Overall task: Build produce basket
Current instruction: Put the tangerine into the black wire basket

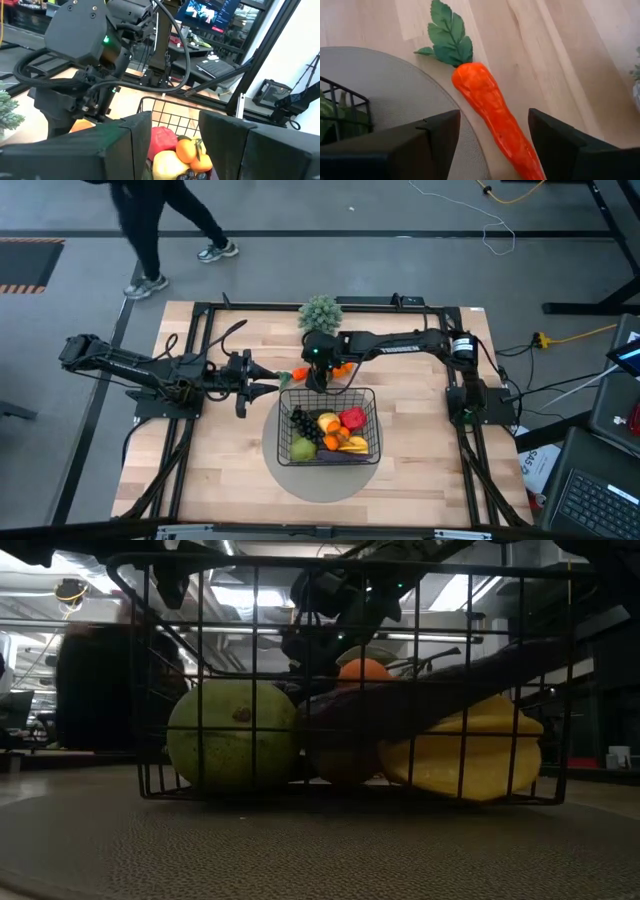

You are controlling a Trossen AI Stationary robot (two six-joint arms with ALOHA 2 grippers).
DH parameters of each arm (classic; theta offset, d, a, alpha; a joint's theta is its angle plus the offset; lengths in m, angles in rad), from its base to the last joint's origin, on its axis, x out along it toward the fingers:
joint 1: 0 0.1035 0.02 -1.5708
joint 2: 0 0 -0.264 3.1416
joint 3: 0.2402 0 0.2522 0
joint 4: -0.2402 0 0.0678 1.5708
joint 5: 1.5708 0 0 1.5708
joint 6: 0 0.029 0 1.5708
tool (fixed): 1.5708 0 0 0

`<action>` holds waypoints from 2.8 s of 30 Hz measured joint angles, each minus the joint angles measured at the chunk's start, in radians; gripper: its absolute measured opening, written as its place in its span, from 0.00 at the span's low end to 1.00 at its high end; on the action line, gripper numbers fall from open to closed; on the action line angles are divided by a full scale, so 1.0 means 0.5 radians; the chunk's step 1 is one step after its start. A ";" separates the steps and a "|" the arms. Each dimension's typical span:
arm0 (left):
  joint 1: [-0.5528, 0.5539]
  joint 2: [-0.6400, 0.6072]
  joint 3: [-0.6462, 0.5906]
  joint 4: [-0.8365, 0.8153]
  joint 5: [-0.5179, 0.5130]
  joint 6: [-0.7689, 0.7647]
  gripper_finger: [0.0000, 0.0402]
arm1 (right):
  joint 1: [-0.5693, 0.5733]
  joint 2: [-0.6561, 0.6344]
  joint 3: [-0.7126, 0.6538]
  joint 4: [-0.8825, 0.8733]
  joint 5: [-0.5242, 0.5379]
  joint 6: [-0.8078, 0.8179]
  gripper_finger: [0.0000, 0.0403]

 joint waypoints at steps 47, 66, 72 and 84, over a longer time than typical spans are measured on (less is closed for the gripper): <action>0.000 -0.001 0.000 -0.129 0.001 0.001 0.38 | -0.247 0.060 0.427 -1.165 -0.218 0.163 0.56; 0.000 -0.001 0.000 -0.196 0.001 0.001 0.38 | -0.230 0.124 0.426 -1.166 -0.258 0.198 0.34; 0.000 0.000 0.000 -0.197 0.001 0.001 0.38 | -0.231 0.118 0.440 -1.257 -0.257 0.137 0.24; -0.001 -0.001 0.000 -0.196 0.000 0.002 0.38 | -0.225 0.119 1.164 -2.137 0.007 0.207 0.23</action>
